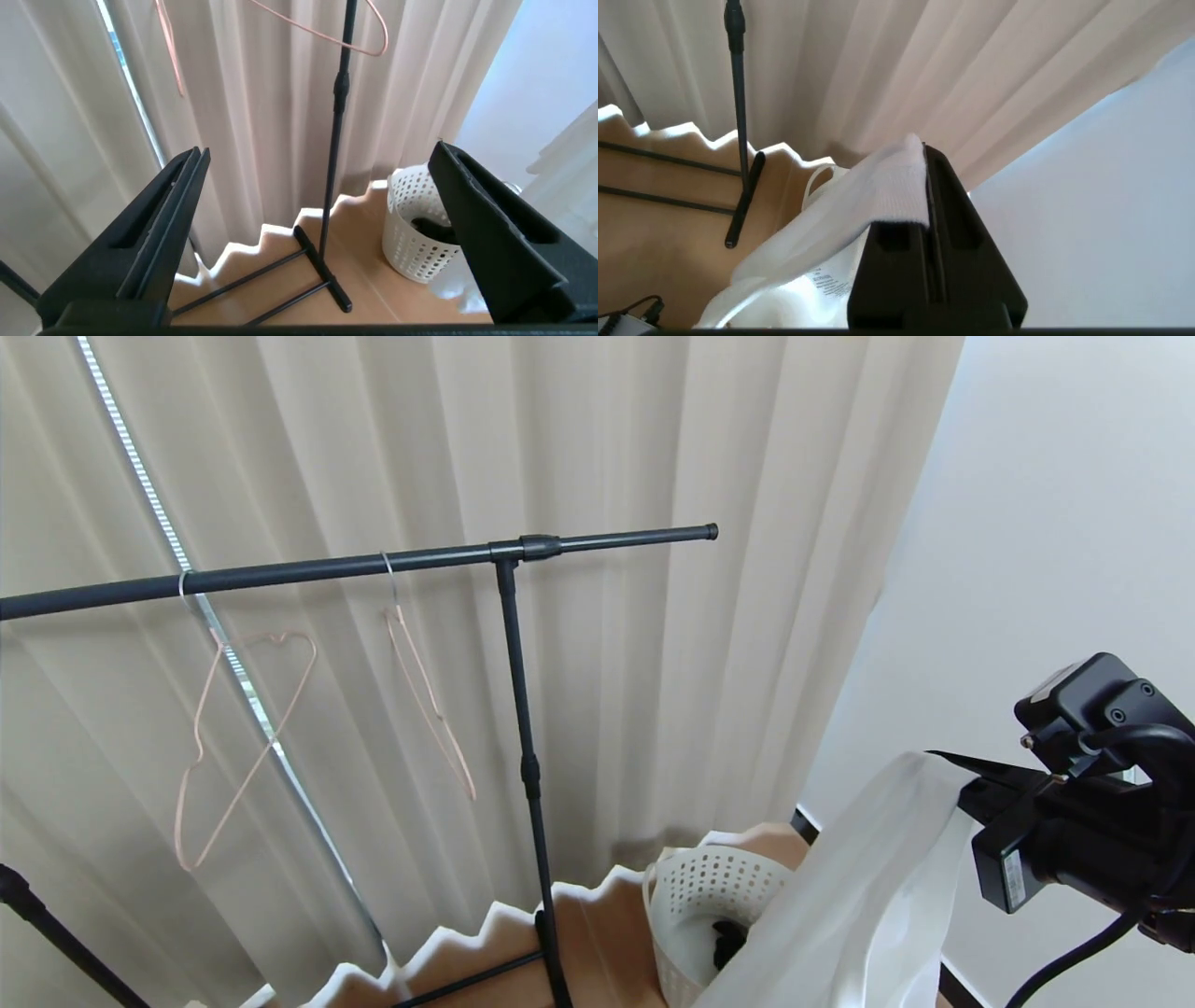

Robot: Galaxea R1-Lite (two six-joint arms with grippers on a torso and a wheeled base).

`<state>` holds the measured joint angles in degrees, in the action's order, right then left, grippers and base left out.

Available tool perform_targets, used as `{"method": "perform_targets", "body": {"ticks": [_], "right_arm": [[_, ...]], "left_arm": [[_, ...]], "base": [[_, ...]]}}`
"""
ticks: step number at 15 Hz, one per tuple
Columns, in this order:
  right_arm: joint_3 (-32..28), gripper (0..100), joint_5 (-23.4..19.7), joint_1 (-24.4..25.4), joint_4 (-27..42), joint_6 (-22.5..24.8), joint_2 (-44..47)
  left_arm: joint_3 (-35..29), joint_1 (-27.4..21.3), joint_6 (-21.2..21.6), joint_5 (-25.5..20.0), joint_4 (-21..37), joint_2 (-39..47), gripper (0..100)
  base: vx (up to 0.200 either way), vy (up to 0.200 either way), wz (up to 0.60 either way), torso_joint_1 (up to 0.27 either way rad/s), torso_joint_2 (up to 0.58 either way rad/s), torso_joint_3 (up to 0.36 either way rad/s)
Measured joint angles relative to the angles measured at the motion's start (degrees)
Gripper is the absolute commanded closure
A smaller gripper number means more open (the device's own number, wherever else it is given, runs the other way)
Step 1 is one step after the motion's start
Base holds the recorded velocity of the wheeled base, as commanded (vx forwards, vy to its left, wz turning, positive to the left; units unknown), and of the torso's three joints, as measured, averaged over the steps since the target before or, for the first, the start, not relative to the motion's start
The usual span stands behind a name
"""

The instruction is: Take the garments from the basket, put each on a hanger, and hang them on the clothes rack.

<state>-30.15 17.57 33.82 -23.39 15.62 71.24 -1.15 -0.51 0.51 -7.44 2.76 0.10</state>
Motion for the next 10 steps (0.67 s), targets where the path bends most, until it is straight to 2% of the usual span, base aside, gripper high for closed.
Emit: {"method": "perform_targets", "body": {"ticks": [7,10], "right_arm": [[0.6,100,0.0,0.0,0.0,0.2,0.2],[0.9,100,0.0,0.1,0.0,0.2,0.2]], "left_arm": [[0.0,0.0,0.0,0.0,0.0,0.0,0],[0.0,0.0,0.0,0.0,0.0,0.0,0]], "base": [[0.000,0.000,0.00,0.156,-0.35,-0.193],[0.000,0.000,0.00,0.015,-0.03,-0.015]]}}
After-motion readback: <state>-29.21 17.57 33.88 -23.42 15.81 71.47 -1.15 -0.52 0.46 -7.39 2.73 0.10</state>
